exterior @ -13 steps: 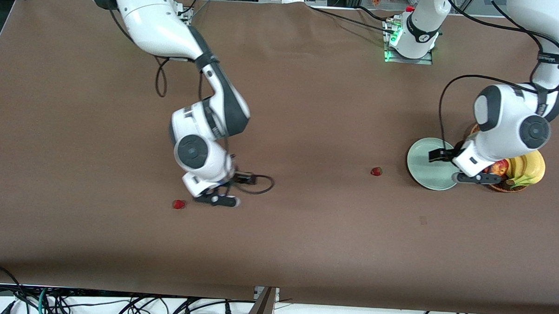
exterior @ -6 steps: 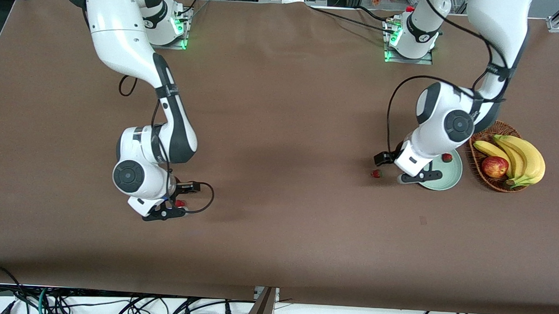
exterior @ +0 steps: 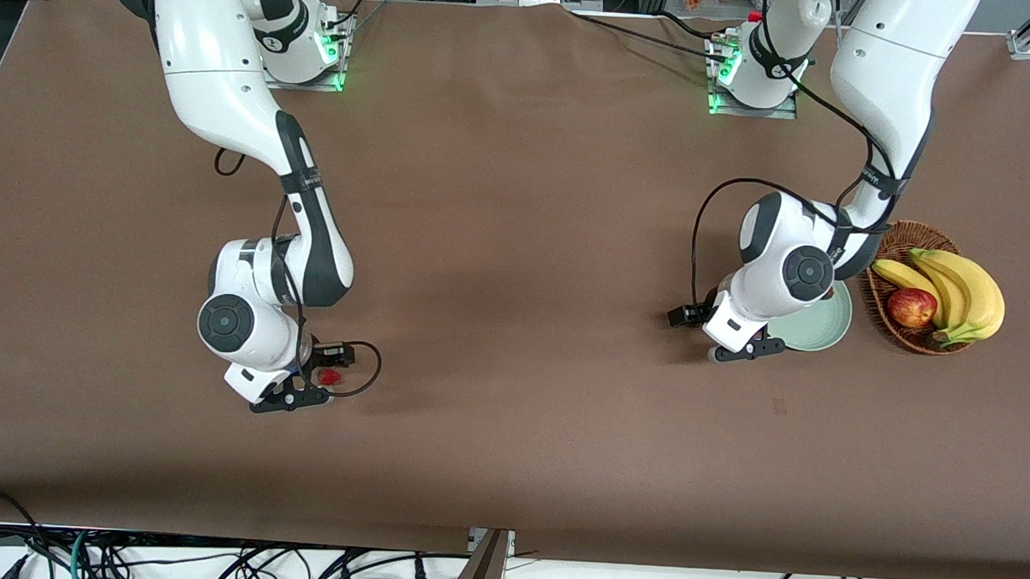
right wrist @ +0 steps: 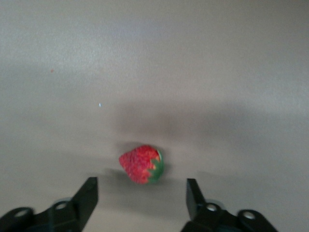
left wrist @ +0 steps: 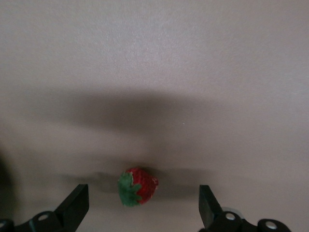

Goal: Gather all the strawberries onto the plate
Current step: 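Grasp the second strawberry with the left gripper while the right gripper reaches the third, then carry the strawberry to the plate while the right gripper carries the third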

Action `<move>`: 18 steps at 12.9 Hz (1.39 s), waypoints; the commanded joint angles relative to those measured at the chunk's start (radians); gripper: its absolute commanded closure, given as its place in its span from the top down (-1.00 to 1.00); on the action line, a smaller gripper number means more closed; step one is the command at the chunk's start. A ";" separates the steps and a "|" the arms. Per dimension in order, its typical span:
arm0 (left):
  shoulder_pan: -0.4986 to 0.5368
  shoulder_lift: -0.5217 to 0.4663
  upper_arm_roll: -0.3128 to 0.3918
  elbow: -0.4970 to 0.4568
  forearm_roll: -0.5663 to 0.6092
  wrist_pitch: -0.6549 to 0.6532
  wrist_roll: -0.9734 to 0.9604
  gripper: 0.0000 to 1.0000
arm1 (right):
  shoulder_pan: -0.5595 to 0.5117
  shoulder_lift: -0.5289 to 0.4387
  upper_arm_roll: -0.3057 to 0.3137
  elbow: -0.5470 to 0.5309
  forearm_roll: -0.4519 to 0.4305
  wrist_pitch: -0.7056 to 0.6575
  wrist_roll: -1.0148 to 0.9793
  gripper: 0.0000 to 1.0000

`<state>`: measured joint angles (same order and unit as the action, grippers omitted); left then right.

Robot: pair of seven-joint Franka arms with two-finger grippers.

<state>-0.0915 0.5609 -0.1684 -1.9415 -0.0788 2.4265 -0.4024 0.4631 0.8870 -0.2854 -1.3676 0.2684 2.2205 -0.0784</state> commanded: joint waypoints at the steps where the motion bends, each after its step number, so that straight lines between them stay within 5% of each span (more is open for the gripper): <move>1: -0.013 0.010 0.004 0.010 0.017 0.000 -0.023 0.96 | -0.006 0.018 0.011 0.007 0.002 0.042 -0.015 0.30; 3: -0.016 0.013 0.004 0.010 0.017 0.000 -0.039 0.45 | -0.006 0.020 0.012 0.007 0.002 0.044 -0.014 0.26; 6: -0.022 0.022 0.004 0.010 0.068 0.000 -0.111 -0.25 | -0.006 0.021 0.012 0.011 0.003 0.044 -0.012 -0.19; 9: -0.024 0.014 0.004 0.019 0.083 -0.012 -0.139 -0.63 | -0.006 0.020 0.012 0.021 0.003 0.034 -0.011 -0.51; 13: -0.005 -0.079 0.030 0.125 0.061 -0.273 -0.058 -0.73 | 0.012 0.007 0.017 0.056 0.020 -0.033 0.037 -0.53; 18: 0.004 -0.173 0.268 0.112 -0.050 -0.440 0.400 -0.73 | 0.093 -0.013 0.086 0.090 0.106 -0.085 0.337 -0.53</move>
<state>-0.0941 0.4091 0.0311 -1.8012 -0.0853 2.0179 -0.1771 0.5197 0.8890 -0.2267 -1.2756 0.3547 2.1450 0.1345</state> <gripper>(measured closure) 0.661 0.621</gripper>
